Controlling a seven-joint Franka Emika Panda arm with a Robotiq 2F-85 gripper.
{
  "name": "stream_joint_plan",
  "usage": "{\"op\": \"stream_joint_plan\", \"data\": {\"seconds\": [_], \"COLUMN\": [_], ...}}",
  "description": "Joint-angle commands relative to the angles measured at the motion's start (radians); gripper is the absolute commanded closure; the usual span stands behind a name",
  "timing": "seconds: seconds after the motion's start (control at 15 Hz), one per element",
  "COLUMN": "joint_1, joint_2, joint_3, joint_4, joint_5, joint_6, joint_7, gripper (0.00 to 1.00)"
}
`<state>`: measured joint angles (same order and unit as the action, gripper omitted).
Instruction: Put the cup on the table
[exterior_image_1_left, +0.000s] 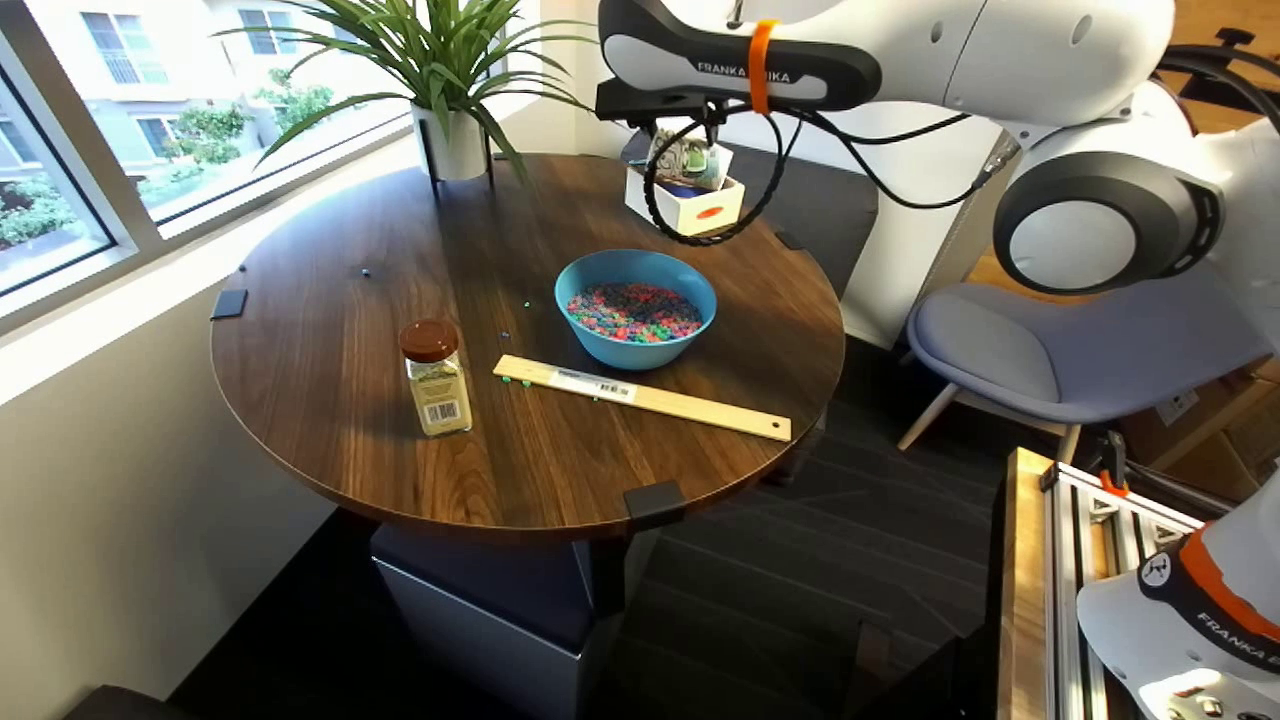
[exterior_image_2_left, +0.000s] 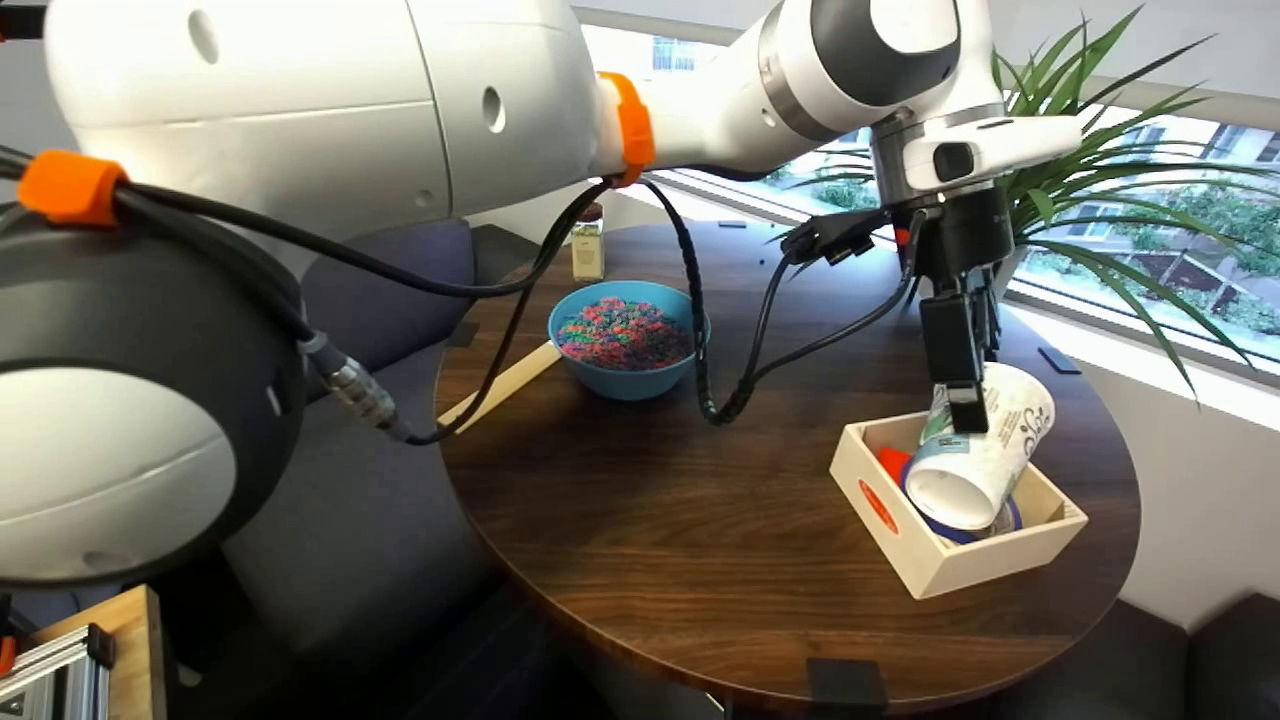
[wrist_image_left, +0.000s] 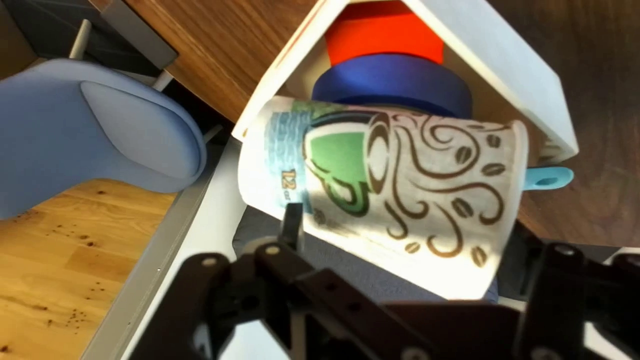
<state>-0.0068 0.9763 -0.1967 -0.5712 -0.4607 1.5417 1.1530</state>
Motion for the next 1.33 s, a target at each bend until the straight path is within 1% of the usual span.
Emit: {"op": "stream_joint_plan", "data": {"seconds": [0.0, 0.13, 0.33, 0.47, 0.53, 1.0, 1.27], "joint_1": [0.011, 0.016, 0.028, 0.035, 0.036, 0.028, 0.014], "joint_2": [0.021, 0.009, -0.009, -0.02, -0.026, -0.103, -0.185], "joint_3": [-0.019, -0.019, -0.022, -0.025, -0.024, -0.01, 0.052], "joint_4": [0.044, 0.047, 0.06, 0.067, 0.068, 0.075, 0.072], "joint_5": [-0.015, -0.011, -0.016, -0.021, -0.018, 0.001, 0.068], "joint_6": [-0.07, -0.104, -0.151, -0.18, -0.196, -0.288, -0.264], "joint_7": [-0.016, -0.037, -0.085, -0.117, -0.138, -0.296, -0.44], "gripper": [0.44, 0.58, 0.82, 0.95, 0.99, 1.0, 1.0]}}
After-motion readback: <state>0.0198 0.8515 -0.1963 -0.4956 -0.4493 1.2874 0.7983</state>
